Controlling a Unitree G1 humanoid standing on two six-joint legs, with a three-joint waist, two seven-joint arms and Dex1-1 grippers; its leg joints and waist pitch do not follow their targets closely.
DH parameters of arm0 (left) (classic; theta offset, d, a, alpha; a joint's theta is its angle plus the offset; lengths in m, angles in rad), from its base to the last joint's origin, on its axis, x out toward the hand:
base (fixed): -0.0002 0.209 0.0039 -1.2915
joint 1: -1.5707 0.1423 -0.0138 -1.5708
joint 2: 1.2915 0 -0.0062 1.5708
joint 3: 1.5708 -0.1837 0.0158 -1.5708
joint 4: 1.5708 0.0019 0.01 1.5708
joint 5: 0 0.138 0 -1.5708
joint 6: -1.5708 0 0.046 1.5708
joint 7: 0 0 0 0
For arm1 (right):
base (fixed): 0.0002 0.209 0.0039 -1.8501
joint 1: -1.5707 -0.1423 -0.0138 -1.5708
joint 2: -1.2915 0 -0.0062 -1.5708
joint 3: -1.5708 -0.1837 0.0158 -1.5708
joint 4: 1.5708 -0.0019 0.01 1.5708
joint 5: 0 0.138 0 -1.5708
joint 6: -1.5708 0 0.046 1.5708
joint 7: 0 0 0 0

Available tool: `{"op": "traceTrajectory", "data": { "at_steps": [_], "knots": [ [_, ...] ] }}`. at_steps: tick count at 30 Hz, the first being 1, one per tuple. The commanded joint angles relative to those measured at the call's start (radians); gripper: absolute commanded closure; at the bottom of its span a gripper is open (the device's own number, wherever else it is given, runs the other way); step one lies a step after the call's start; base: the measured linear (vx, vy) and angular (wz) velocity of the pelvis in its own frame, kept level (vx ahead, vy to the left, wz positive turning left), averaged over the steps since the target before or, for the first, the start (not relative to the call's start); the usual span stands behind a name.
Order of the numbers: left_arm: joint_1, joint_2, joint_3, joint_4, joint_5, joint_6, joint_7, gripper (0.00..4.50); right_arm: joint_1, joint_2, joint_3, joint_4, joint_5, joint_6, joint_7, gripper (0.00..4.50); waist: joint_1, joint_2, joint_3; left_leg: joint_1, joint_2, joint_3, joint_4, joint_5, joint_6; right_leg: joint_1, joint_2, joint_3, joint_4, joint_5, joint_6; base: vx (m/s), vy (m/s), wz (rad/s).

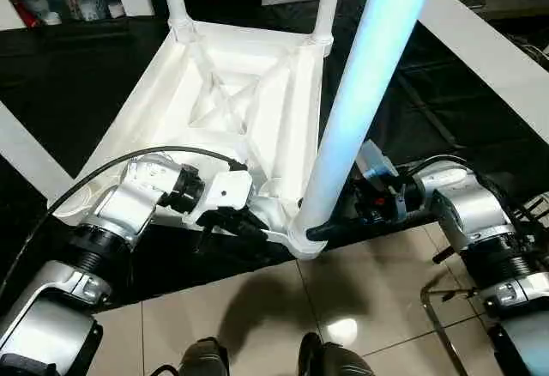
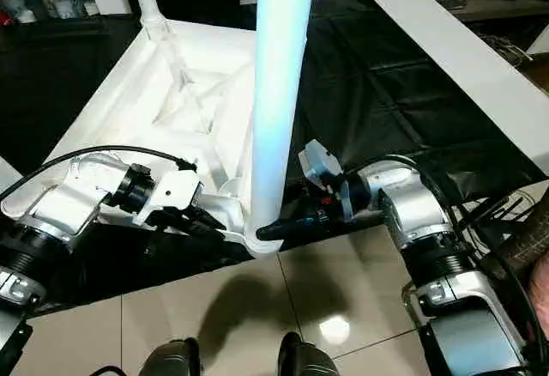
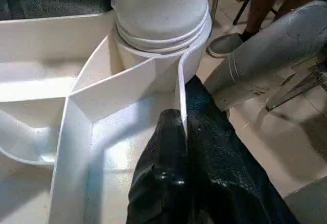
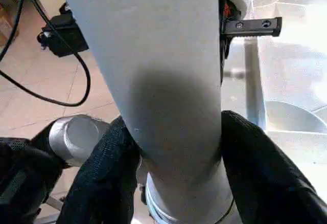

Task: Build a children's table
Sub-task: Rotate leg to tighten

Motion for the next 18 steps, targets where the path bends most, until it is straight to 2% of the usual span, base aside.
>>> {"op": "traceTrajectory", "data": {
  "at_steps": [1, 3, 4, 6, 7, 8, 9, 10, 12, 14, 15, 16, 18],
  "knots": [
    [0.006, 0.000, -0.061, 0.026, 0.047, -0.017, -0.026, 4.50, 0.000, -0.006, 0.042, -0.017, 0.032, 0.014, 0.026, 2.48, -0.010, -0.007, -0.087, 0.005, 0.034, 0.007, -0.056, -0.138, 0.112, 0.075, -0.066, 0.060, -0.049, -0.377, -0.185, 0.000, 0.000, 0.00],
    [0.006, 0.000, -0.060, 0.029, 0.046, -0.013, -0.024, 4.50, 0.002, -0.007, 0.046, -0.023, 0.042, 0.027, 0.026, 2.50, -0.010, -0.007, -0.086, 0.006, 0.034, 0.006, -0.057, -0.146, 0.109, 0.075, -0.067, 0.060, -0.051, -0.395, -0.179, 0.000, 0.000, 0.00],
    [0.006, -0.001, -0.055, 0.029, 0.044, 0.000, -0.017, 4.50, 0.005, -0.004, 0.043, -0.031, 0.050, 0.045, 0.026, 2.50, -0.009, -0.004, -0.083, 0.007, 0.034, 0.006, -0.058, -0.154, 0.105, 0.073, -0.067, 0.059, -0.054, -0.410, -0.175, 0.000, 0.000, 0.00],
    [0.006, -0.006, -0.045, 0.027, 0.041, 0.029, 0.003, 4.50, 0.011, 0.014, 0.017, -0.039, 0.048, 0.071, 0.024, 2.51, -0.010, -0.005, -0.082, 0.006, 0.034, 0.005, -0.059, -0.169, 0.098, 0.074, -0.067, 0.059, -0.057, -0.432, -0.167, 0.000, 0.000, 0.00],
    [0.006, -0.014, -0.033, 0.021, 0.040, 0.072, 0.035, 4.50, 0.018, 0.036, -0.012, -0.047, 0.048, 0.101, 0.004, 2.51, -0.010, -0.004, -0.081, 0.006, 0.034, 0.005, -0.059, -0.175, 0.092, 0.074, -0.068, 0.059, -0.058, -0.446, -0.162, 0.000, 0.000, 0.00],
    [0.006, -0.019, -0.026, 0.018, 0.037, 0.087, 0.047, 4.50, 0.020, 0.044, -0.019, -0.048, 0.047, 0.107, -0.018, 2.51, -0.010, -0.004, -0.080, 0.007, 0.035, 0.005, -0.060, -0.179, 0.090, 0.072, -0.069, 0.059, -0.059, -0.453, -0.162, 0.000, 0.000, 0.00],
    [0.004, -0.044, 0.006, 0.006, 0.023, 0.161, 0.112, 4.50, 0.028, 0.081, -0.044, -0.052, 0.043, 0.144, -0.134, 2.51, -0.010, -0.003, -0.080, 0.008, 0.034, 0.005, -0.060, -0.185, 0.085, 0.072, -0.069, 0.059, -0.062, -0.466, -0.157, 0.000, 0.000, 0.00],
    [0.004, -0.055, 0.019, -0.001, 0.018, 0.194, 0.142, 4.50, 0.032, 0.098, -0.050, -0.055, 0.035, 0.151, -0.197, 2.51, -0.017, -0.007, -0.072, 0.003, 0.029, 0.002, -0.063, -0.200, 0.064, 0.072, -0.066, 0.056, -0.067, -0.523, -0.135, 0.000, 0.000, 0.00],
    [0.002, -0.065, 0.030, -0.005, 0.017, 0.220, 0.168, 4.50, 0.033, 0.112, -0.051, -0.055, 0.027, 0.156, -0.255, 2.51, -0.020, -0.006, -0.071, 0.010, 0.021, 0.000, -0.061, -0.220, 0.048, 0.070, -0.069, 0.052, -0.080, -0.606, -0.102, 0.000, 0.000, 0.00],
    [-0.002, -0.080, 0.047, -0.007, 0.020, 0.258, 0.216, 4.50, 0.030, 0.136, -0.056, -0.050, 0.009, 0.173, -0.346, 2.51, -0.037, -0.009, -0.064, 0.007, 0.012, -0.004, -0.060, -0.246, 0.035, 0.070, -0.070, 0.042, -0.100, -0.712, -0.047, 0.000, 0.000, 0.00],
    [-0.004, -0.097, 0.064, -0.012, 0.014, 0.296, 0.256, 4.50, 0.028, 0.159, -0.067, -0.052, 0.004, 0.194, -0.412, 2.51, -0.042, -0.010, -0.063, 0.007, 0.011, -0.006, -0.061, -0.252, 0.032, 0.071, -0.069, 0.040, -0.102, -0.725, -0.035, 0.000, 0.000, 0.00],
    [-0.011, -0.119, 0.084, -0.016, 0.011, 0.338, 0.309, 4.50, 0.023, 0.189, -0.082, -0.057, 0.002, 0.214, -0.480, 2.51, -0.060, -0.008, -0.060, 0.002, 0.009, -0.012, -0.062, -0.273, 0.021, 0.075, -0.065, 0.029, -0.108, -0.744, -0.012, 0.000, 0.000, 0.00],
    [-0.016, -0.140, 0.102, -0.024, 0.009, 0.379, 0.358, 4.50, 0.019, 0.221, -0.098, -0.064, -0.006, 0.239, -0.545, 2.51, -0.071, -0.005, -0.060, -0.005, 0.009, -0.018, -0.062, -0.288, 0.014, 0.082, -0.066, 0.018, -0.114, -0.758, 0.006, -0.023, 0.015, -0.10]
  ]
}}
